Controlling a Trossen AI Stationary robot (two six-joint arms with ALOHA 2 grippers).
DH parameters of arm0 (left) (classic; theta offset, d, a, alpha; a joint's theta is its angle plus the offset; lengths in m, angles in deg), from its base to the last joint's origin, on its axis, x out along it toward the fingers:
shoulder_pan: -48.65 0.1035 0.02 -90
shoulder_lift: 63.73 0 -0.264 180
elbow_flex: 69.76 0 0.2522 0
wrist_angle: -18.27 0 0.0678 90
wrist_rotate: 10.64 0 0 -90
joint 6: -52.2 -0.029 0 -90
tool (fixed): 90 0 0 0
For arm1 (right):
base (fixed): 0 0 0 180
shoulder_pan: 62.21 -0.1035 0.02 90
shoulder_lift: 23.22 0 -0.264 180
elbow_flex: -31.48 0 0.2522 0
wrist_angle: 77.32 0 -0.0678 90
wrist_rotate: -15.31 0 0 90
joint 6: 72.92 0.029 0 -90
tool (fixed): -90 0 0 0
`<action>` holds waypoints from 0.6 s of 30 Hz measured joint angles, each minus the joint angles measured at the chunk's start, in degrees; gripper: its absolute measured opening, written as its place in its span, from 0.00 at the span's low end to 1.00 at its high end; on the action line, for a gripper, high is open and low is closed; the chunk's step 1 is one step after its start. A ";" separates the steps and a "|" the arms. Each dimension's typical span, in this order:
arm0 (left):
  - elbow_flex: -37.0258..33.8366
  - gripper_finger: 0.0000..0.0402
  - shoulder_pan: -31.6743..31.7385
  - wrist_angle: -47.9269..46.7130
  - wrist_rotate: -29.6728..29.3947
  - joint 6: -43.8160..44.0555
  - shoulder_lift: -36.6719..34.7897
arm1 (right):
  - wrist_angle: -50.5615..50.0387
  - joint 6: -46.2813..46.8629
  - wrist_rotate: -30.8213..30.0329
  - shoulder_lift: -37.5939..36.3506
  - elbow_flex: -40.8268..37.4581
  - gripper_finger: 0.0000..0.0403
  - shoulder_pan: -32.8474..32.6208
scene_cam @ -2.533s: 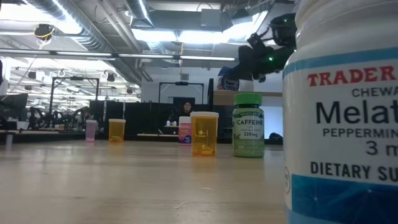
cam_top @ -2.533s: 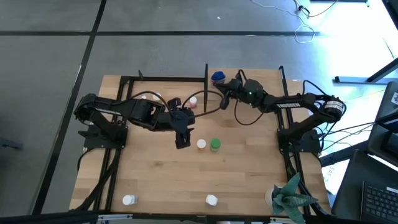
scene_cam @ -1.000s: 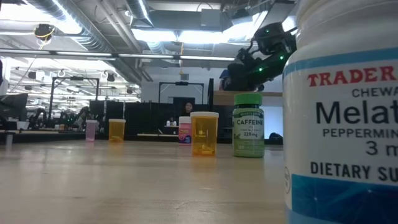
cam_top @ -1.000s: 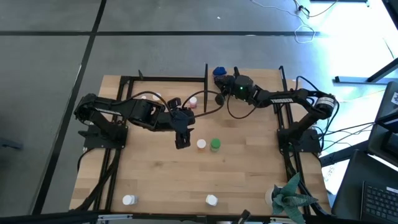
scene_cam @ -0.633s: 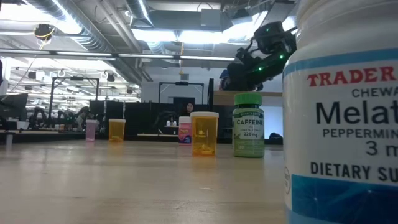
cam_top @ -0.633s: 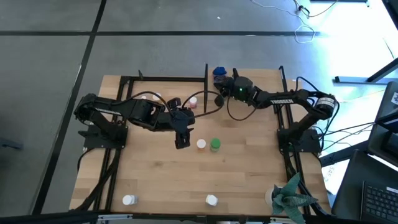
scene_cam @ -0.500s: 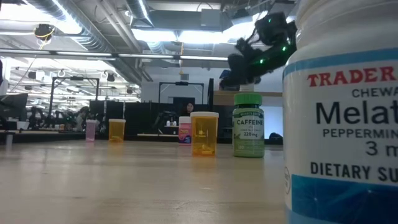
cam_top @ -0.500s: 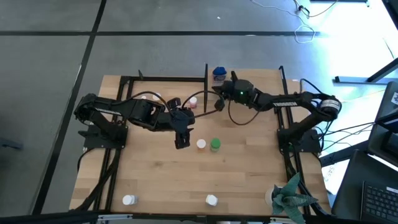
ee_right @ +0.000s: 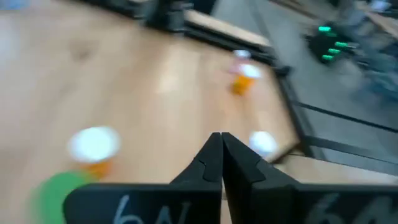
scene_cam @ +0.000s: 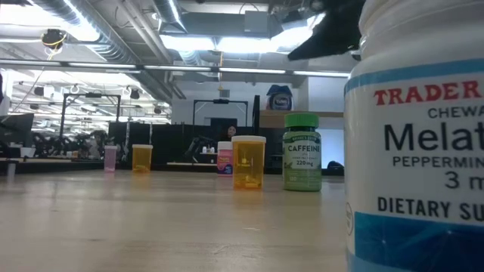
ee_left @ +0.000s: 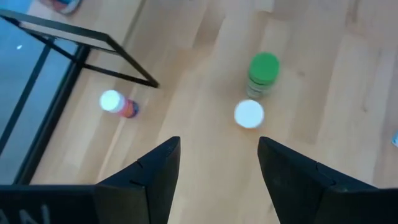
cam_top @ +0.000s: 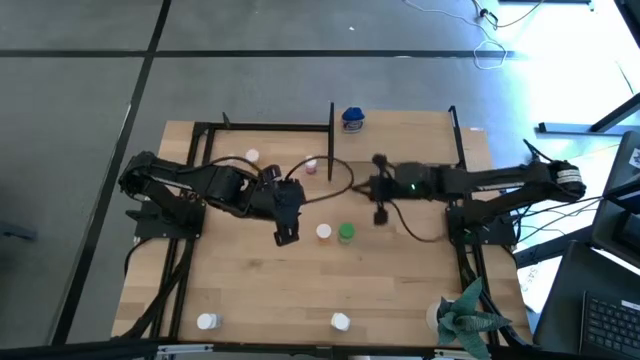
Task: Pick and place medicine bottles onto shelf by color
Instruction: Put the left white medicine bottle on the shelf
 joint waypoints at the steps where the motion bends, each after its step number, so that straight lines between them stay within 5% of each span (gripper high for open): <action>1: 0.00 0.52 -0.74 -0.85 0.00 0.98 0.00 | -1.33 0.32 0.00 -0.52 0.00 0.01 -1.96; 6: 0.00 0.52 -4.95 -6.71 -0.65 10.16 0.00 | -6.17 0.57 -1.27 -1.31 0.00 0.01 -11.49; 11: 0.00 0.52 -9.84 -12.73 -1.13 23.98 0.00 | -14.52 7.88 -12.22 -0.40 3.85 0.01 -19.82; 18: 0.00 0.52 -17.53 -15.61 -0.88 36.97 0.00 | -24.20 15.61 -13.94 2.92 12.48 0.01 -23.80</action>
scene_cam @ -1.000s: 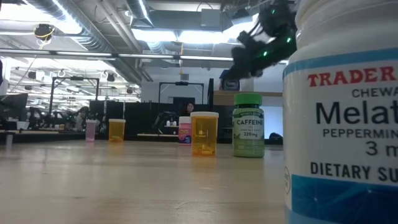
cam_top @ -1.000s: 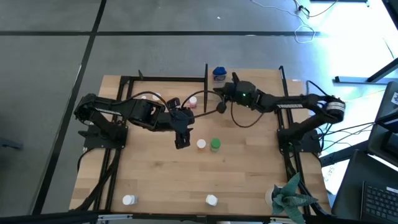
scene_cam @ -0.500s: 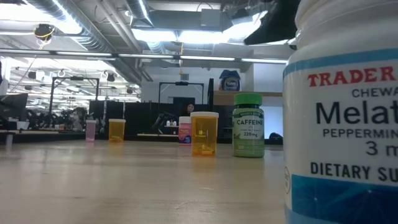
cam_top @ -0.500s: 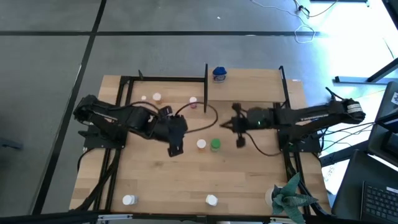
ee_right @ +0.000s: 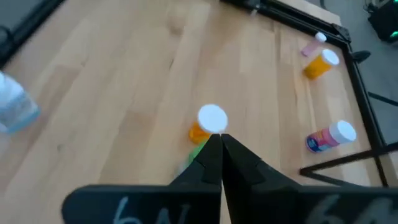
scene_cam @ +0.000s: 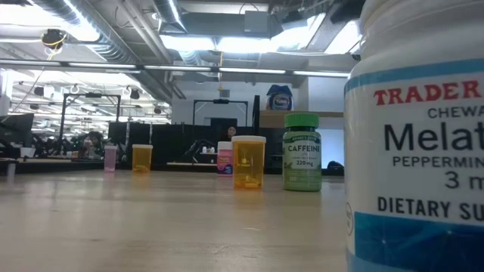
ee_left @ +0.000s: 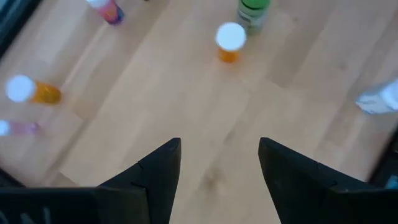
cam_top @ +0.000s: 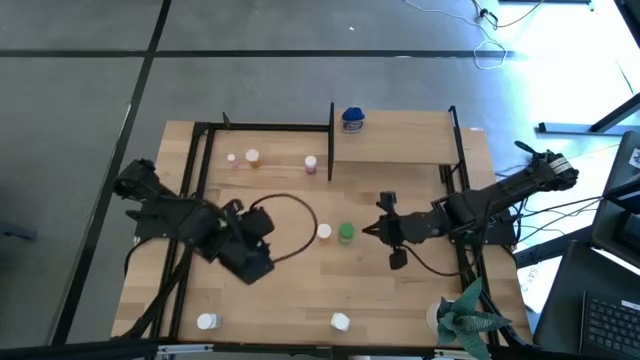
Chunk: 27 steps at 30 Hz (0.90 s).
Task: Pick and place medicine bottles onto shelf by color
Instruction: Put the left white medicine bottle on the shelf
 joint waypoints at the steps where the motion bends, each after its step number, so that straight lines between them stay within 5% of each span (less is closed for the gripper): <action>1: 0.00 0.52 -1.01 -0.02 0.17 1.40 0.00 | -0.42 0.67 0.26 0.34 0.83 0.01 -0.12; 7: 0.00 0.52 -8.21 -0.02 1.61 9.01 0.00 | -0.75 2.80 10.92 1.19 3.87 0.03 -0.11; 15: -0.77 0.52 -16.25 0.04 4.75 12.05 0.67 | -2.58 4.30 11.37 1.19 4.13 0.02 -0.07; 27: -12.42 0.52 -23.60 4.73 21.09 14.76 0.87 | -2.55 4.06 11.91 1.19 4.13 0.02 -0.05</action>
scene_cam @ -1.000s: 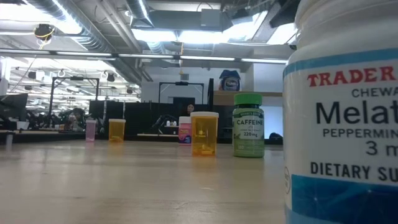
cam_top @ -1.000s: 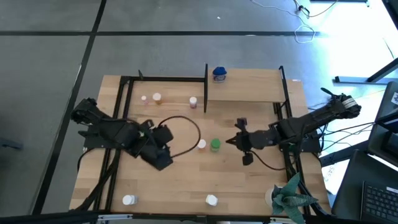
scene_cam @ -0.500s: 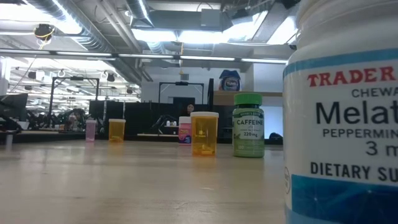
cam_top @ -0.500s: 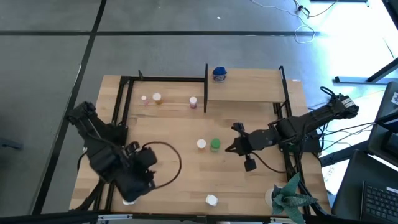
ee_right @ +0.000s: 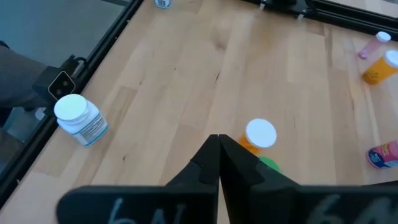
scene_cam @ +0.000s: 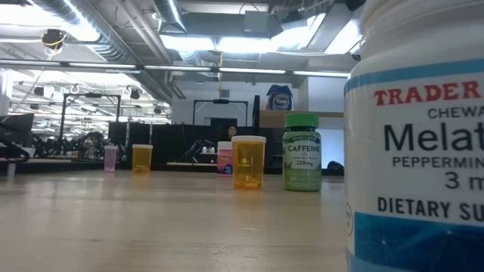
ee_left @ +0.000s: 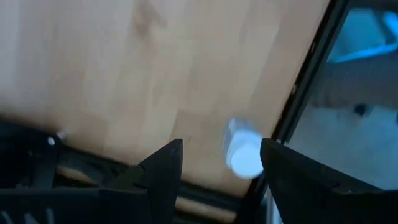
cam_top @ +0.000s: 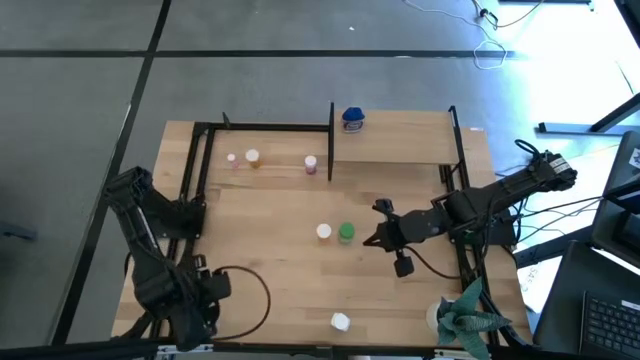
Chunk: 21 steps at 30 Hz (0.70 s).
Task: Pick and place medicine bottles onto shelf by color
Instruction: Put the left white medicine bottle on the shelf
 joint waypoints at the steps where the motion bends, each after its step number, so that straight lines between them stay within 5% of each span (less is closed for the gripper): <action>1: -0.48 0.52 -0.46 0.14 0.49 0.11 0.02 | 0.00 -0.02 0.58 0.00 0.00 0.02 0.00; 9: -2.53 0.52 -3.12 3.37 -0.15 4.32 -0.02 | 0.02 0.13 0.92 0.00 0.00 0.02 0.00; 21: -12.99 0.52 -7.27 22.45 -0.62 4.72 -0.02 | 0.48 0.10 0.92 0.00 -0.02 0.02 0.00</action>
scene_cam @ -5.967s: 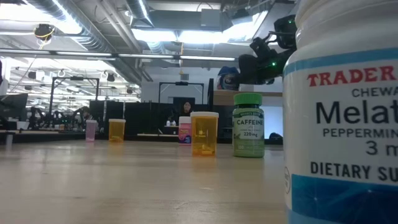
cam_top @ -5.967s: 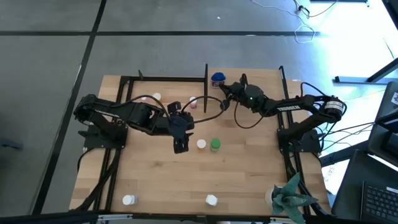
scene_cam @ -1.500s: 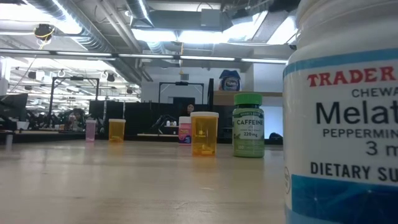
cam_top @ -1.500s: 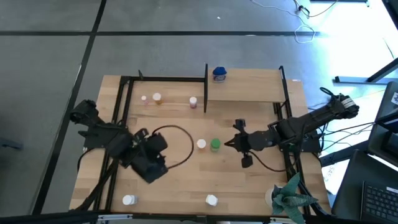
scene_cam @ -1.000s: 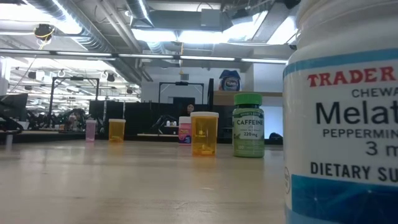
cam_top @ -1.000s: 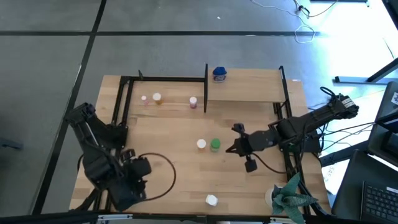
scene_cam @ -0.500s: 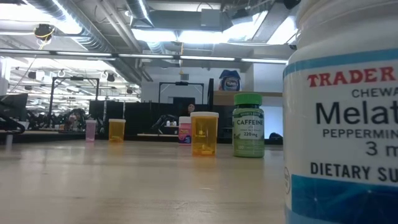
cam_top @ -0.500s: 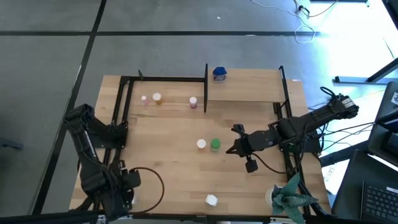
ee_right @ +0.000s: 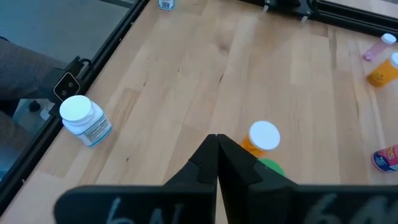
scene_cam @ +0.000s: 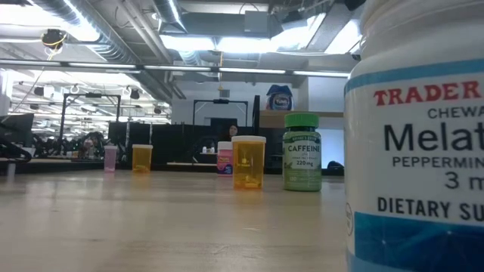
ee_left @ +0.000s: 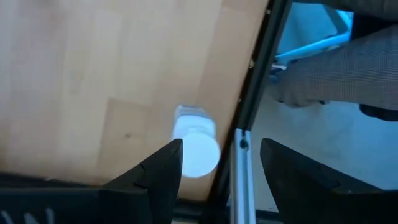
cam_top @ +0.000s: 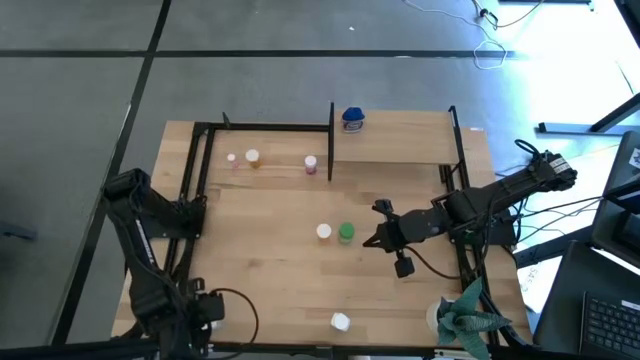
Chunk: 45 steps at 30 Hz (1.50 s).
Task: Pick and place medicine bottles onto shelf by color
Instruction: Put the left white medicine bottle on the shelf
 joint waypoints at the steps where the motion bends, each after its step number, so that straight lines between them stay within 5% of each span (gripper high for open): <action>1: -1.00 0.52 -0.20 1.29 0.01 0.01 0.00 | 0.00 0.01 0.00 0.00 0.00 0.02 0.00; 45: -5.14 0.52 -1.06 1.86 1.78 1.52 2.56 | -0.04 1.50 -2.43 0.00 -0.02 0.02 0.02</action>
